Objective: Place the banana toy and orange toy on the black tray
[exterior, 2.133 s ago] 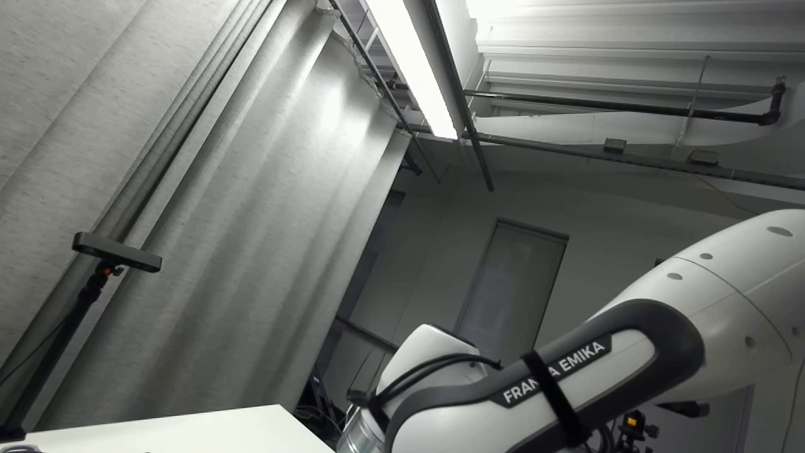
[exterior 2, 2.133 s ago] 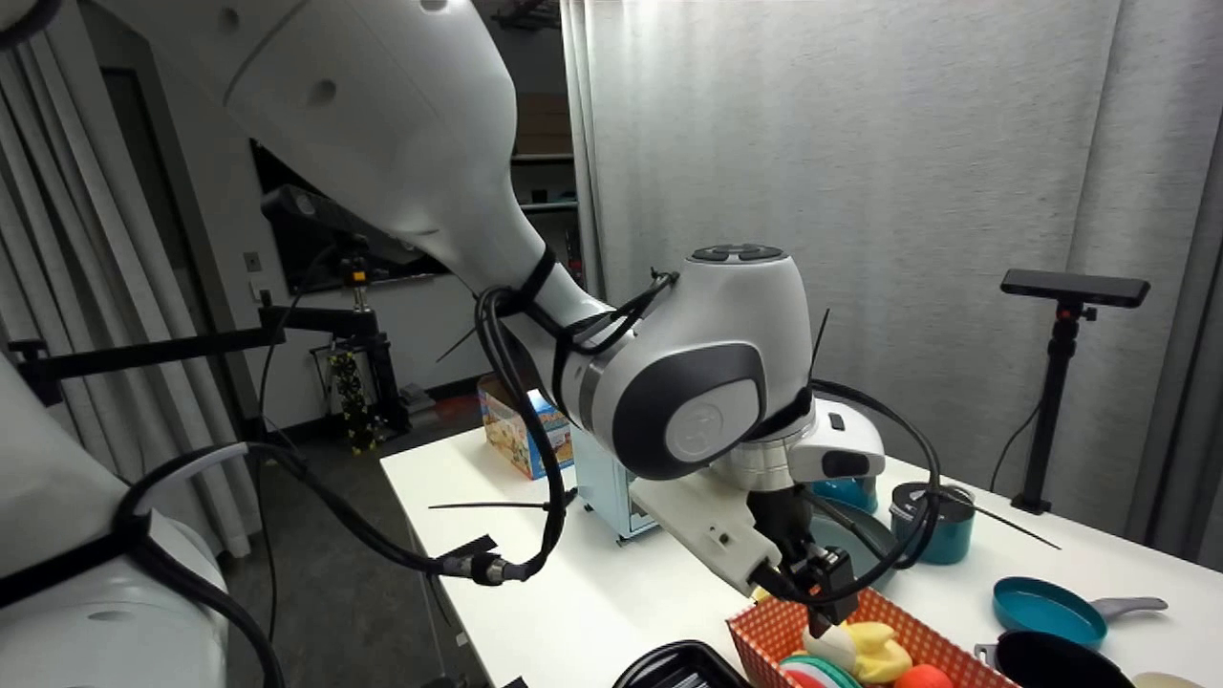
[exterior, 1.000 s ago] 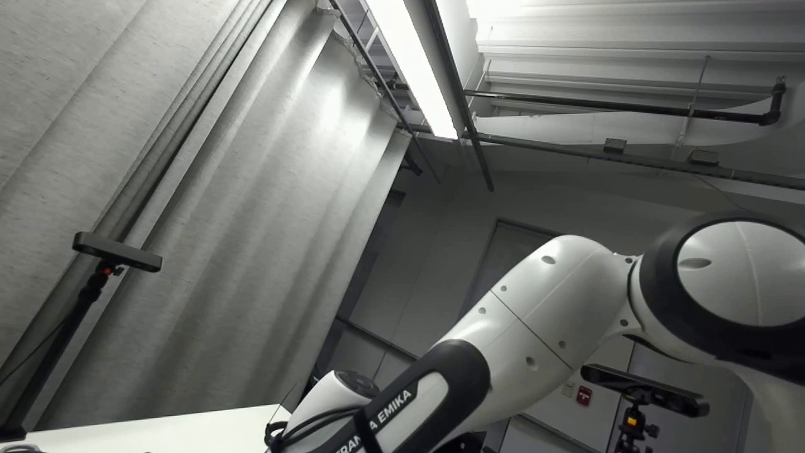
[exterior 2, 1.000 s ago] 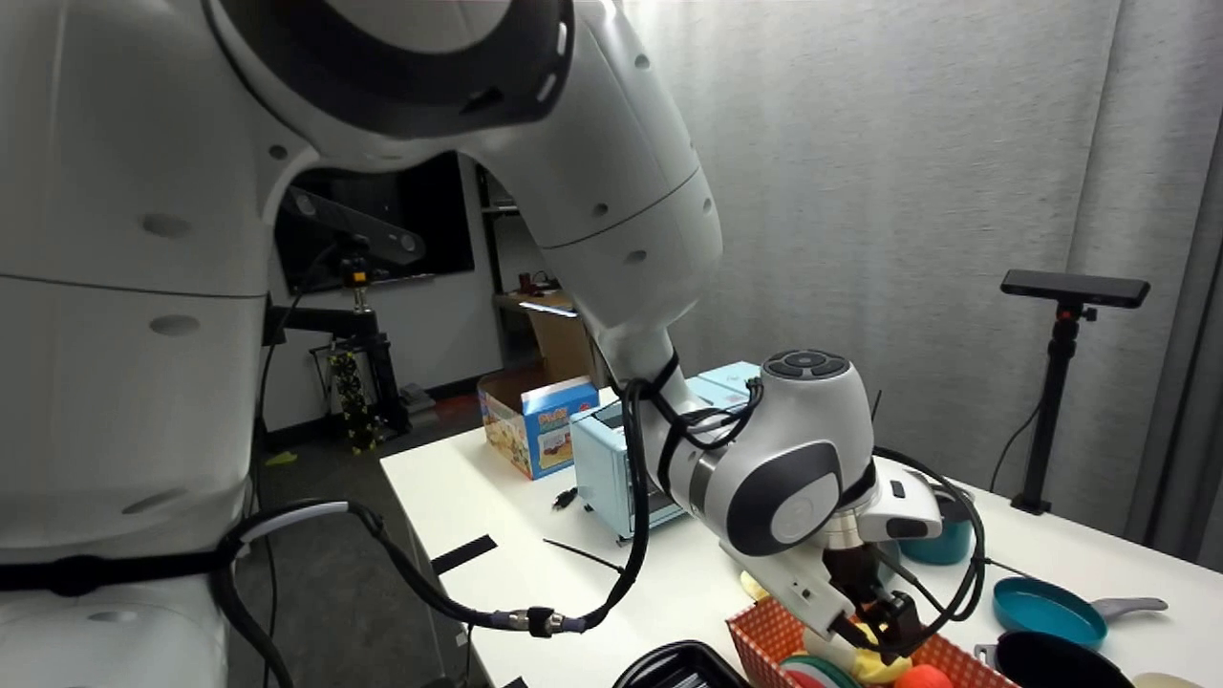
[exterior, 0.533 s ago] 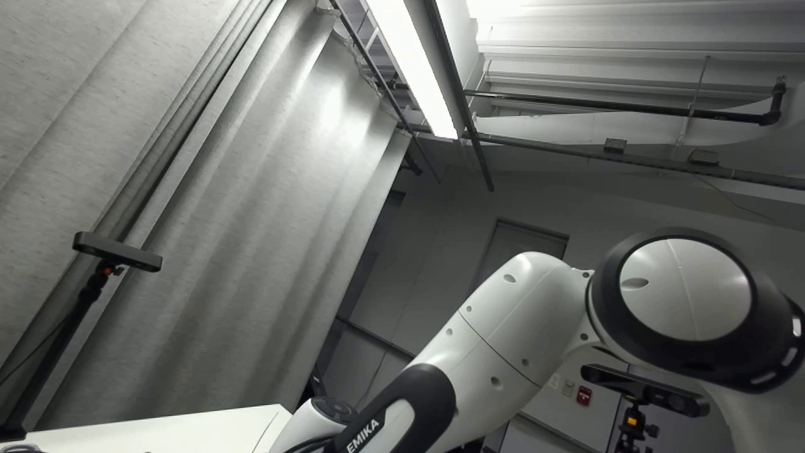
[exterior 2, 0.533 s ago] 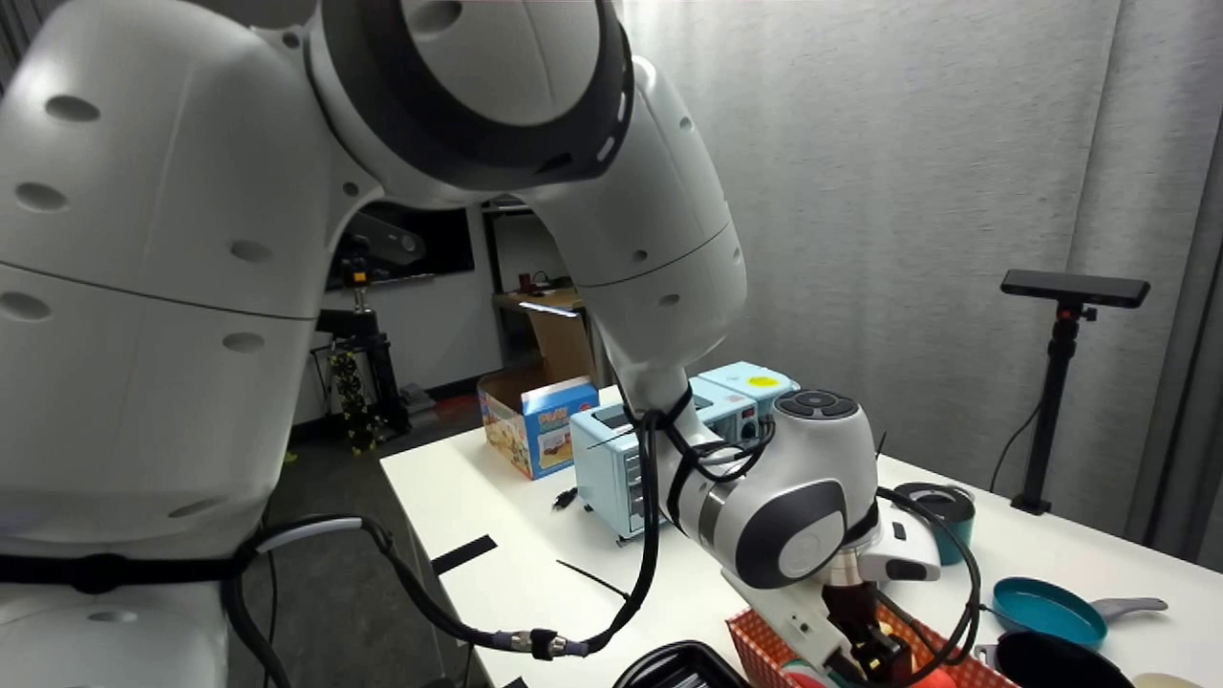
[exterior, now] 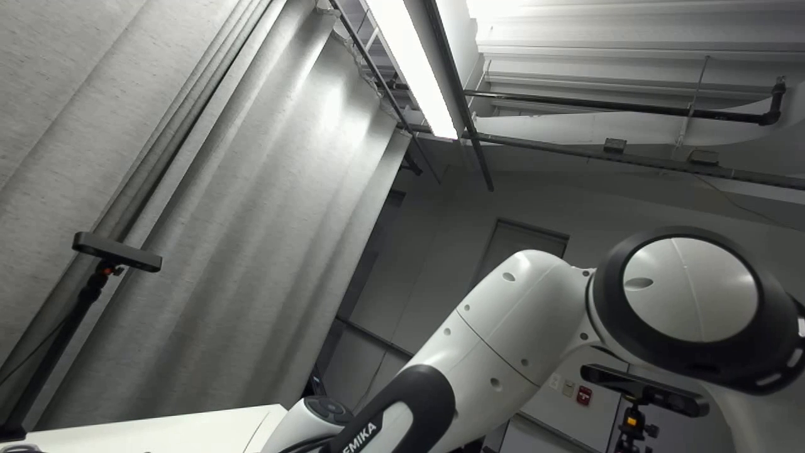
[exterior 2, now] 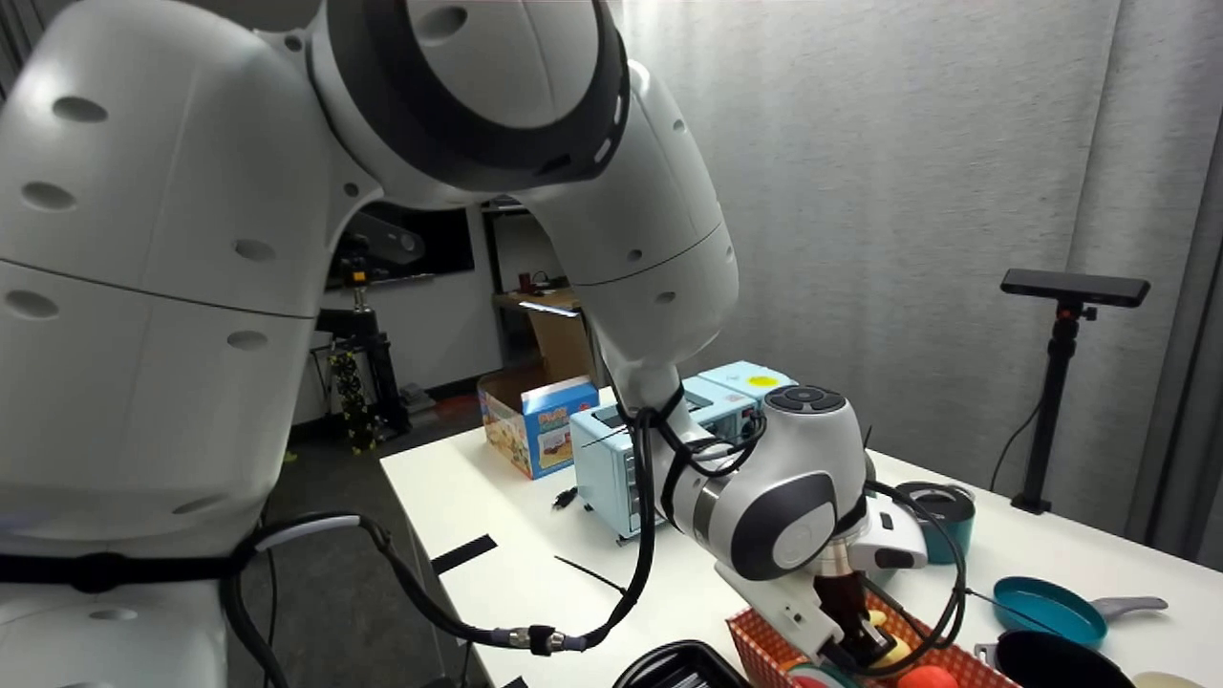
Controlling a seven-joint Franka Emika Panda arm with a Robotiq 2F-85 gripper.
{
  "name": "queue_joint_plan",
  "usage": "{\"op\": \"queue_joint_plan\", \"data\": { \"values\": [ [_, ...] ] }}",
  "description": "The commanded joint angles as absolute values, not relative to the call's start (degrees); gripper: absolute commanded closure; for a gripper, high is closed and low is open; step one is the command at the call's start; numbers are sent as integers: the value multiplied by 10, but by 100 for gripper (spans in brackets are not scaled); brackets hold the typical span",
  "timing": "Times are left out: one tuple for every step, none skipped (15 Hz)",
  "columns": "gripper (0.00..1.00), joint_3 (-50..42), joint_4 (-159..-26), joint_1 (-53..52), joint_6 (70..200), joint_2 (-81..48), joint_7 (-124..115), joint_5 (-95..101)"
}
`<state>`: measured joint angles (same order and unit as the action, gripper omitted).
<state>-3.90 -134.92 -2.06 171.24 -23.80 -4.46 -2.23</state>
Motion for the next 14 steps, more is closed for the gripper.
{"op": "queue_joint_plan", "data": {
  "values": [
    [100, -47, -1370, -42, 1722, -202, -52, -3],
    [95, -43, -1378, -43, 1725, -189, -50, -1],
    [98, -41, -1385, -45, 1728, -177, -49, 0],
    [97, -37, -1391, -46, 1729, -164, -48, -1],
    [96, -32, -1400, -46, 1730, -149, -47, -2],
    [96, -32, -1410, -48, 1734, -135, -48, -1],
    [96, -31, -1419, -48, 1737, -121, -48, 1],
    [96, -28, -1428, -47, 1737, -106, -47, 1],
    [96, -21, -1438, -42, 1732, -90, -43, -4],
    [96, -8, -1450, -34, 1719, -72, -37, -15],
    [96, -2, -1463, -32, 1712, -57, -35, -21],
    [96, 6, -1479, -27, 1703, -41, -29, -29],
    [96, 14, -1494, -25, 1691, -28, -23, -40],
    [96, 21, -1509, -24, 1677, -16, -16, -50]
  ]
}}
